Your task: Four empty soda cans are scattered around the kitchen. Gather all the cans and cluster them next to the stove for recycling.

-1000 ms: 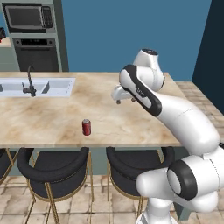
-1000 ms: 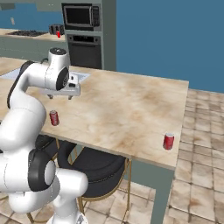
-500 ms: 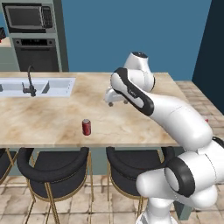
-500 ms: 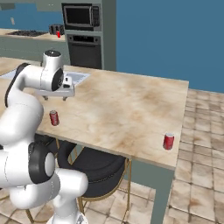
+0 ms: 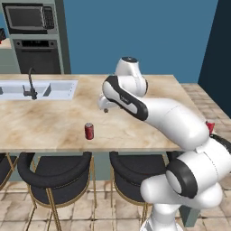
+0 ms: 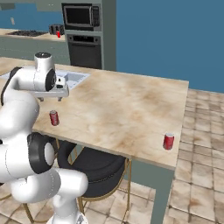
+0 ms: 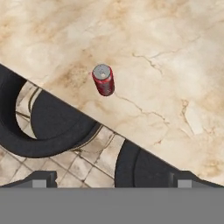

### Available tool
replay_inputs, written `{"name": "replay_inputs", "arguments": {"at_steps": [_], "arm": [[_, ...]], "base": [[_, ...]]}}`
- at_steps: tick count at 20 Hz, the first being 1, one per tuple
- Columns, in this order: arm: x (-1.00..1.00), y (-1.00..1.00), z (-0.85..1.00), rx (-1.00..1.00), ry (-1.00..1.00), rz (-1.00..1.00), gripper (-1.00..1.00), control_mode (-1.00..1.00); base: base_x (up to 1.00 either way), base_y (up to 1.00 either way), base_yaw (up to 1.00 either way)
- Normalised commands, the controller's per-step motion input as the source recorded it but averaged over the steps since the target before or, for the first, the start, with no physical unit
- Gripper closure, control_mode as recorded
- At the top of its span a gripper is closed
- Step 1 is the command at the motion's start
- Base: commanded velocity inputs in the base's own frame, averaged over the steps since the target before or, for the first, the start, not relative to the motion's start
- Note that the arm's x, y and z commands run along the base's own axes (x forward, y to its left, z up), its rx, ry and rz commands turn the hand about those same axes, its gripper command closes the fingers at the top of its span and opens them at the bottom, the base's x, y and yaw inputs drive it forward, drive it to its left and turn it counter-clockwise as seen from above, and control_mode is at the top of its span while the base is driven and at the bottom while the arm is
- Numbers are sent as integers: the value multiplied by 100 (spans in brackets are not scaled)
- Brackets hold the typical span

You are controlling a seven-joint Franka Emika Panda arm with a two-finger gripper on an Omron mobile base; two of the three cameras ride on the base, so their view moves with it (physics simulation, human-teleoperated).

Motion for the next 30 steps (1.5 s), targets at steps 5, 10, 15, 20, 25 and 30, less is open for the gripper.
{"name": "replay_inputs", "arguments": {"at_steps": [5, 10, 15, 20, 25, 30], "arm": [[15, 22, -9, -9, -3, 0, -100, -100], [16, 21, -9, 0, -4, -1, -100, -100], [20, 20, -7, 0, -13, -2, -100, -100], [14, 17, -7, 0, -12, -2, -100, -100], [11, 13, -10, 1, -9, -3, -100, -100], [11, 13, -9, 6, 0, -5, -100, -100]], "base": [[0, 0, 0], [0, 0, 0], [0, 0, 0], [0, 0, 0], [0, 0, 0], [0, 0, 0]]}}
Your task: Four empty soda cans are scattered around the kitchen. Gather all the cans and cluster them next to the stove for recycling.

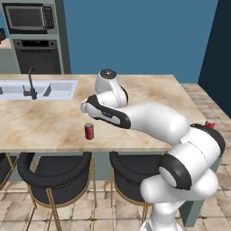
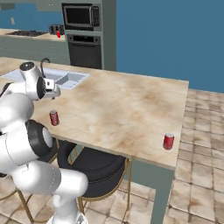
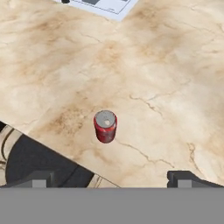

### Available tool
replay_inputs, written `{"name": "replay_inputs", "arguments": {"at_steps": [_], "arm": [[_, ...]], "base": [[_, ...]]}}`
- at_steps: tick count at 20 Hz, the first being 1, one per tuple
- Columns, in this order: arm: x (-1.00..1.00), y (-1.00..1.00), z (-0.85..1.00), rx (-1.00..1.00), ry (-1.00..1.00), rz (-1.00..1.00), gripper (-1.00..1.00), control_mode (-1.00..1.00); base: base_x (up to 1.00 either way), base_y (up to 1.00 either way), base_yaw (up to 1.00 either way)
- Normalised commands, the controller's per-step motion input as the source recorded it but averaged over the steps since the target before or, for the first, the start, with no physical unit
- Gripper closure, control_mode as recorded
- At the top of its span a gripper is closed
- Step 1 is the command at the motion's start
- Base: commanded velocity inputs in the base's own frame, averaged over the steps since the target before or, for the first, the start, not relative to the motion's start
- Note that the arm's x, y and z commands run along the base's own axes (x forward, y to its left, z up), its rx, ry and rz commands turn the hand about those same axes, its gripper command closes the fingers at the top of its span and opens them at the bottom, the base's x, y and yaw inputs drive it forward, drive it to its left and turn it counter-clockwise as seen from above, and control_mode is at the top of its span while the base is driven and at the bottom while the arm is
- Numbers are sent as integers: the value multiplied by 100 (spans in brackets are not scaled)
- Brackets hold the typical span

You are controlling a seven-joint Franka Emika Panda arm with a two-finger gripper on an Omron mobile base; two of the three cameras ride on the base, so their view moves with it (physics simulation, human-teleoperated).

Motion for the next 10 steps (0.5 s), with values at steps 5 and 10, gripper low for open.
{"name": "replay_inputs", "arguments": {"at_steps": [5, 10], "arm": [[11, 12, -8, 9, 1, -5, -100, -100], [7, 7, -9, 7, 3, -6, -100, -100]], "base": [[0, 0, 0], [0, 0, 0]]}}
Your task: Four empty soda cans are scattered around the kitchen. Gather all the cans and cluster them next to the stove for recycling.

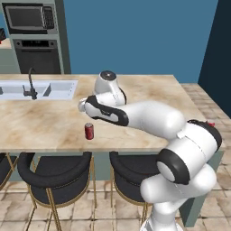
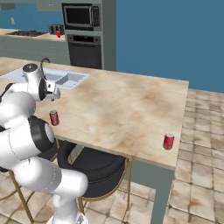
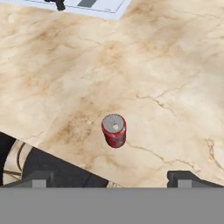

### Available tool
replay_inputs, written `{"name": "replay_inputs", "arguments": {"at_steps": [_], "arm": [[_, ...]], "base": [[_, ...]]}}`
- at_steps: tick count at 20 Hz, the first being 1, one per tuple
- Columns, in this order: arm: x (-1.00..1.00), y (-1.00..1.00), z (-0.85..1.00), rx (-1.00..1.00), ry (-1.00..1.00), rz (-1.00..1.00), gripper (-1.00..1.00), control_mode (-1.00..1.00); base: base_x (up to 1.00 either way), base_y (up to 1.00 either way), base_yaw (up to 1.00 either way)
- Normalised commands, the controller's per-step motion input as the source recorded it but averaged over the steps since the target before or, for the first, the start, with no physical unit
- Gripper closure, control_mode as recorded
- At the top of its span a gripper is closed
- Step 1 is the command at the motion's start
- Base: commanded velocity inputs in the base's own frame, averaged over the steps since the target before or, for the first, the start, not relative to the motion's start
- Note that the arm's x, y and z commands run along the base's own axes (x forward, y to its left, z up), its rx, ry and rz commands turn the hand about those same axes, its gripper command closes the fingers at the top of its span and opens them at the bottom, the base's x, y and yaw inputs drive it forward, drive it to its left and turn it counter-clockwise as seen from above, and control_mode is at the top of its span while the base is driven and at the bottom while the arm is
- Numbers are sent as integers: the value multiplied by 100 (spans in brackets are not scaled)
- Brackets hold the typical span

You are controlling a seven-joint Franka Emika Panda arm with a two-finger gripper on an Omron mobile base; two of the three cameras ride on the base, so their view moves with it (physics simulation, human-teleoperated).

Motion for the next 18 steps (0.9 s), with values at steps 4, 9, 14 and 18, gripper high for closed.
{"name": "replay_inputs", "arguments": {"at_steps": [4, 9, 14, 18], "arm": [[7, 4, -12, 1, 0, -5, -100, -100], [8, 1, -11, 0, 1, -3, -100, -100], [7, 0, -11, 0, 3, -1, -100, -100], [4, 0, -5, 1, 0, 0, -100, -100]], "base": [[0, 0, 0], [0, 0, 0], [0, 0, 0], [0, 0, 0]]}}
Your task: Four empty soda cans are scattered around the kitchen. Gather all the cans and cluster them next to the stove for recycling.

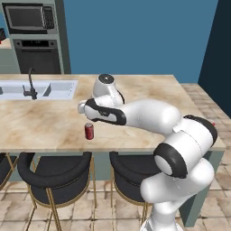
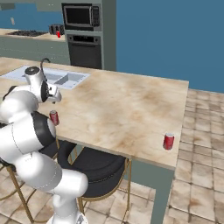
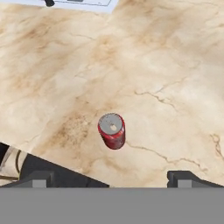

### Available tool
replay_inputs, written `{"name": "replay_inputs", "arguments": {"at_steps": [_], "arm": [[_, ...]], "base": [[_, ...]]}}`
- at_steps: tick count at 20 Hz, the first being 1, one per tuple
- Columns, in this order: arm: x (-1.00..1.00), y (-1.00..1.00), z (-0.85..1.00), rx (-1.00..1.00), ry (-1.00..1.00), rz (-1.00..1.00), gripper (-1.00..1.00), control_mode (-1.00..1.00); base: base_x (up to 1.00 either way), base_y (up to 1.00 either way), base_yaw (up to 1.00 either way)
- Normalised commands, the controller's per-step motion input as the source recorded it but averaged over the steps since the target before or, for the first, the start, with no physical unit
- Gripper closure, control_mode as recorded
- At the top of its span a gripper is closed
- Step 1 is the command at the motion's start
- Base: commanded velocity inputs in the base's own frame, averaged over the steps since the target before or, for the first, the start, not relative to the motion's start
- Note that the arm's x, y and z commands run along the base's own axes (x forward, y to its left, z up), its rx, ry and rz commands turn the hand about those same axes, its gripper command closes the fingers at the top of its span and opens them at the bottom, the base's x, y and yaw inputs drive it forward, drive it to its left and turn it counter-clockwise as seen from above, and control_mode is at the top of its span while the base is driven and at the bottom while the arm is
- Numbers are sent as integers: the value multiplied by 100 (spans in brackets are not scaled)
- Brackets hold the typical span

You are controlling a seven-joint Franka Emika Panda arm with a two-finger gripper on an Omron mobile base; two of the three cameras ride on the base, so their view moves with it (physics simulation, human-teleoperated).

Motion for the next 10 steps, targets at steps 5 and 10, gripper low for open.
{"name": "replay_inputs", "arguments": {"at_steps": [5, 10], "arm": [[8, 0, -8, 1, 0, 0, -100, -100], [7, 0, -10, 2, 0, 0, -100, -100]], "base": [[0, 0, 0], [0, 0, 0]]}}
